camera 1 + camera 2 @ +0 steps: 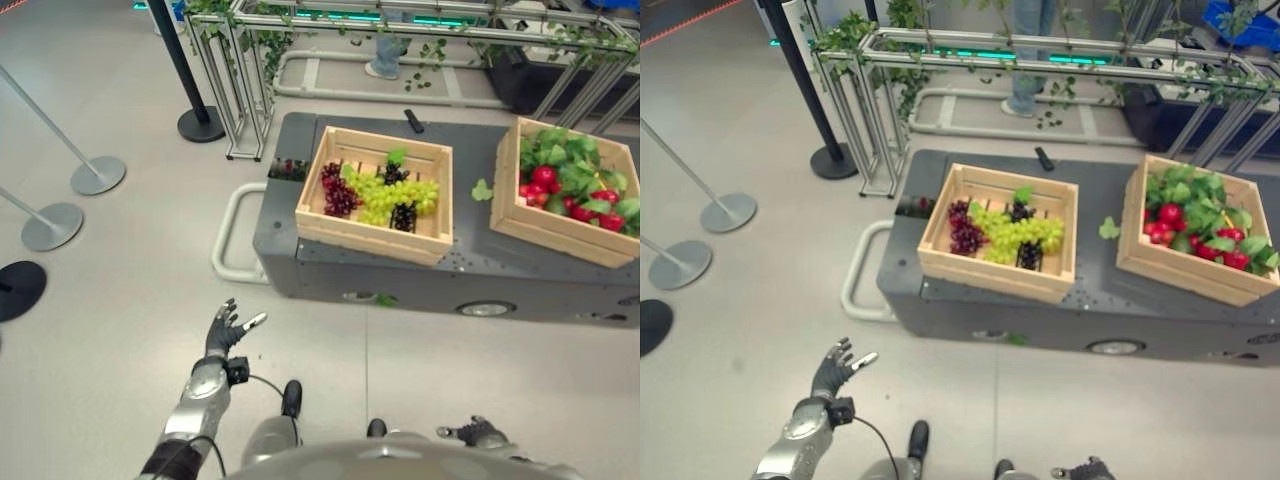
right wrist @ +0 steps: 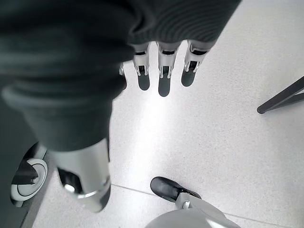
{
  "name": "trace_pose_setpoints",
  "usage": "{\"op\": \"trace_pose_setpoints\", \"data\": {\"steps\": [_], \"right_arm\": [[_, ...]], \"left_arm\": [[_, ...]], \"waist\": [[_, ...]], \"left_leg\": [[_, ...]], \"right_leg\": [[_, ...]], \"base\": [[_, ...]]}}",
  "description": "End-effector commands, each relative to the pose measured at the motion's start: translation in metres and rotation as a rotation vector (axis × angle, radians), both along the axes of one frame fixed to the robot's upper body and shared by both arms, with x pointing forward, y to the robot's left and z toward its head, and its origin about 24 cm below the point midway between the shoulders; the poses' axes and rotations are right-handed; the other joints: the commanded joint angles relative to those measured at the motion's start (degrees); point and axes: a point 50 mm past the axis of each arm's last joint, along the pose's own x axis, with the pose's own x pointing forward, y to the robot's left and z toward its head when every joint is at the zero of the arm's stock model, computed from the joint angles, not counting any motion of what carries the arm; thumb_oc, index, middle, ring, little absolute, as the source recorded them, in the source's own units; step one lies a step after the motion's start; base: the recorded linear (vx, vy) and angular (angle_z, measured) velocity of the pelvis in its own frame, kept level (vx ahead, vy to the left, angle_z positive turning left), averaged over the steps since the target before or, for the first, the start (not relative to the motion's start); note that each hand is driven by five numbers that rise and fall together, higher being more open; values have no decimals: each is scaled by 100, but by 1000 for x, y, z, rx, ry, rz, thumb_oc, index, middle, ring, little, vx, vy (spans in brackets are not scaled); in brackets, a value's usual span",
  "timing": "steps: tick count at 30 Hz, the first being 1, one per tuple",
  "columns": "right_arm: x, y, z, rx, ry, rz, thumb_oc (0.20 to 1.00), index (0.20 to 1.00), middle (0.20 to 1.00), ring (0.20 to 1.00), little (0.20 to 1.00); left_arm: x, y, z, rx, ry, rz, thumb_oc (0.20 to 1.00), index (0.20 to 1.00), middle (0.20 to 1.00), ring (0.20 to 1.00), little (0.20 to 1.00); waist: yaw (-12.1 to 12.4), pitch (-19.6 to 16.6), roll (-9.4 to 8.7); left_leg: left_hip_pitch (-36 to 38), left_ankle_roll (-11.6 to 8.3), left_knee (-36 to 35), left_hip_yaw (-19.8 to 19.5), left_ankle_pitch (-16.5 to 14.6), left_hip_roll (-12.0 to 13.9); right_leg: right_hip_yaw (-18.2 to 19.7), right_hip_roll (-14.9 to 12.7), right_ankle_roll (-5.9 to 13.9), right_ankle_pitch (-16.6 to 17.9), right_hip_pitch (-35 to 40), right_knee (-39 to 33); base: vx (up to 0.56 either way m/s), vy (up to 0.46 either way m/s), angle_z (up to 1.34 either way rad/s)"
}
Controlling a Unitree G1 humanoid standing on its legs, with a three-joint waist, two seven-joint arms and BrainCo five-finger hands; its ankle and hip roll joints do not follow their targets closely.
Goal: Pick up the fruits from the basket on one side to the basket on the other side
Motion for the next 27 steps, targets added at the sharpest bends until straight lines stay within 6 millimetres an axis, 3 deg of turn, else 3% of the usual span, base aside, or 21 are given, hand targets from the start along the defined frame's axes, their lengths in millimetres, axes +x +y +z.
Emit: {"op": "trace_pose_setpoints", "data": {"steps": [1,10,11,13,15,18,21,27], "right_arm": [[20,-19,10,-57,-35,-2,1000,1000,1000,1000,1000],[35,-20,15,-51,-93,-33,1000,1000,1000,1000,1000],[47,-20,20,-57,-126,-22,1000,1000,1000,1000,1000],[52,-16,21,-50,-148,-23,1000,1000,1000,1000,1000],[51,-13,19,-40,-158,-34,1000,1000,1000,1000,1000],[39,-12,15,-30,-129,-52,1000,1000,1000,1000,1000],[22,-14,10,-29,-80,-68,1000,1000,1000,1000,1000],[13,-22,9,-41,-62,-101,1000,1000,1000,1000,1000]], "left_arm": [[32,-11,36,46,-181,-78,1000,1000,1000,1000,1000],[59,-7,87,191,-369,-159,1000,1000,1000,1000,1000],[67,-5,101,228,-419,-160,1000,1000,1000,1000,1000],[76,-6,111,257,-454,-168,1000,1000,1000,1000,1000],[84,-7,120,289,-481,-177,1000,1000,1000,1000,1000],[90,-5,131,320,-517,-165,1000,1000,1000,1000,1000],[89,-2,130,336,-504,-156,1000,1000,1000,1000,1000],[98,2,144,349,-544,-124,1000,1000,1000,1000,1000]], "waist": [[267,181,9],[272,458,-2],[257,634,43],[212,699,94],[128,707,83],[29,689,28],[-51,552,28],[-110,351,239]], "left_leg": [[209,73,38,269,-873,-104],[130,253,38,312,-921,-321],[114,282,38,398,-927,-283],[96,276,38,411,-893,-233],[103,309,38,404,-901,-266],[156,337,38,435,-944,-367],[249,315,38,537,-1009,-398],[444,274,38,805,-1114,-291]], "right_leg": [[157,-667,775,265,-431,85],[272,-1008,901,387,-1078,988],[280,-993,929,493,-1393,1448],[328,-784,866,397,-1571,1568],[472,-334,694,279,-1842,1414],[329,-28,502,489,-1986,950],[52,-19,544,601,-1831,557],[124,131,447,513,-1555,302]], "base": [[-24,100,2],[-31,107,4],[-78,90,-5],[-25,80,-19],[71,48,-21],[117,16,-6],[137,-11,29],[114,-48,-18]]}}
